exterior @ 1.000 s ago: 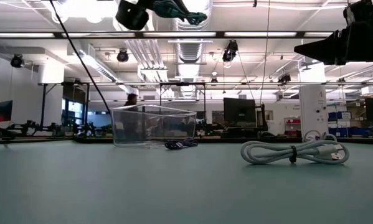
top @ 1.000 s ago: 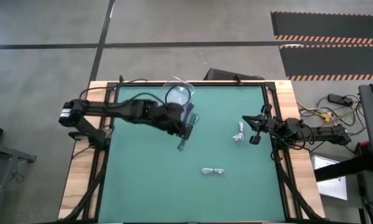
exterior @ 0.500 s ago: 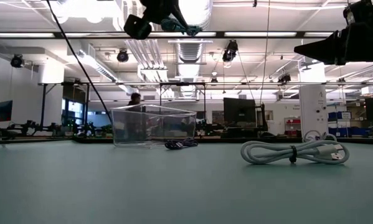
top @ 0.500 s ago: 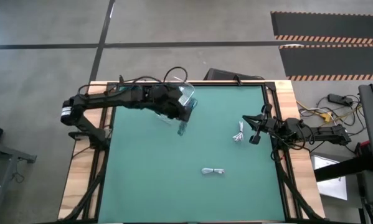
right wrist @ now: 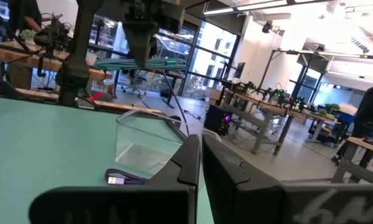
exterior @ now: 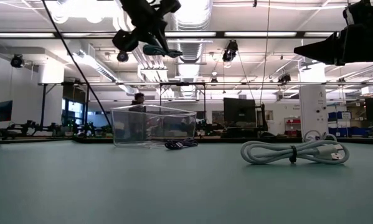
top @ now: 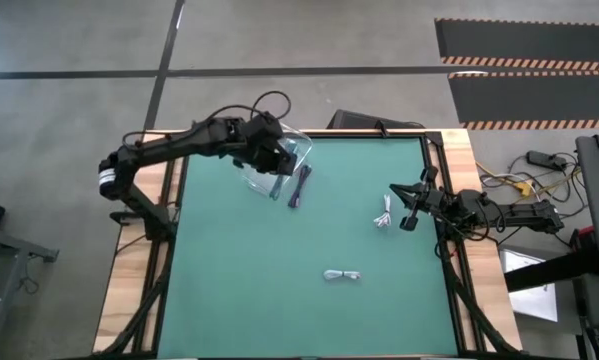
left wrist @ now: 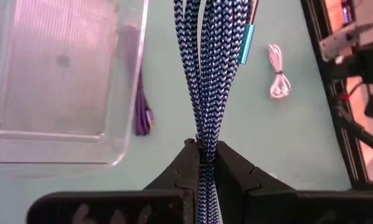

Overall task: Pick and place USB-C Cables
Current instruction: Put the black/blue USB cable into the transparent bin

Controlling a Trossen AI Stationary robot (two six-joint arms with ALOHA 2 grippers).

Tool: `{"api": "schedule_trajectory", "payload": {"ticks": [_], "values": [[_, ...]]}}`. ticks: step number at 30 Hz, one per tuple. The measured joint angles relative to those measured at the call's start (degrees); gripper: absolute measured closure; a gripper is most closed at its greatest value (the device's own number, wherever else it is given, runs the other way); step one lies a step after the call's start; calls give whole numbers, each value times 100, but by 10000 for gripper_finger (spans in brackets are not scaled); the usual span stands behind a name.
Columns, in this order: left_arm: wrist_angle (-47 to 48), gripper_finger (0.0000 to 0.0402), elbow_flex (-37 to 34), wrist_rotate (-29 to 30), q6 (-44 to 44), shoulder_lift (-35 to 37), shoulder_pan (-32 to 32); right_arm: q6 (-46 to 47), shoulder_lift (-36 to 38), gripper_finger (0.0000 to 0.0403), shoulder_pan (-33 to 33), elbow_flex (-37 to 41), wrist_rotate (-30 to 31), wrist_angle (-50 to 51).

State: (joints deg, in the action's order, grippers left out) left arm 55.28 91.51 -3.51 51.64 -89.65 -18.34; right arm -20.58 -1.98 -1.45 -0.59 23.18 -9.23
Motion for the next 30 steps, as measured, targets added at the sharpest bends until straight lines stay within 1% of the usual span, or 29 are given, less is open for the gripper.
{"api": "schedule_trajectory", "payload": {"ticks": [4,10,13,17,21,24,30], "values": [[30,389,340,-70,-123,-77,-119,-33,0,394,-1,1,79,-4],[388,389,1353,-61,-457,-544,-121,-151,1,394,-1,0,109,-87],[770,389,1985,34,-713,-940,-121,-158,0,394,0,0,109,-92],[1568,389,2810,241,-1050,-1570,-133,-186,2,394,0,1,107,-94],[2277,389,3471,366,-1376,-2148,-226,-196,2,394,0,0,106,-92],[2632,389,3744,452,-1604,-2475,-312,-173,0,394,0,-1,104,-92],[2891,389,3747,529,-1815,-2775,-555,-106,1,394,-1,-1,100,-50]]}}
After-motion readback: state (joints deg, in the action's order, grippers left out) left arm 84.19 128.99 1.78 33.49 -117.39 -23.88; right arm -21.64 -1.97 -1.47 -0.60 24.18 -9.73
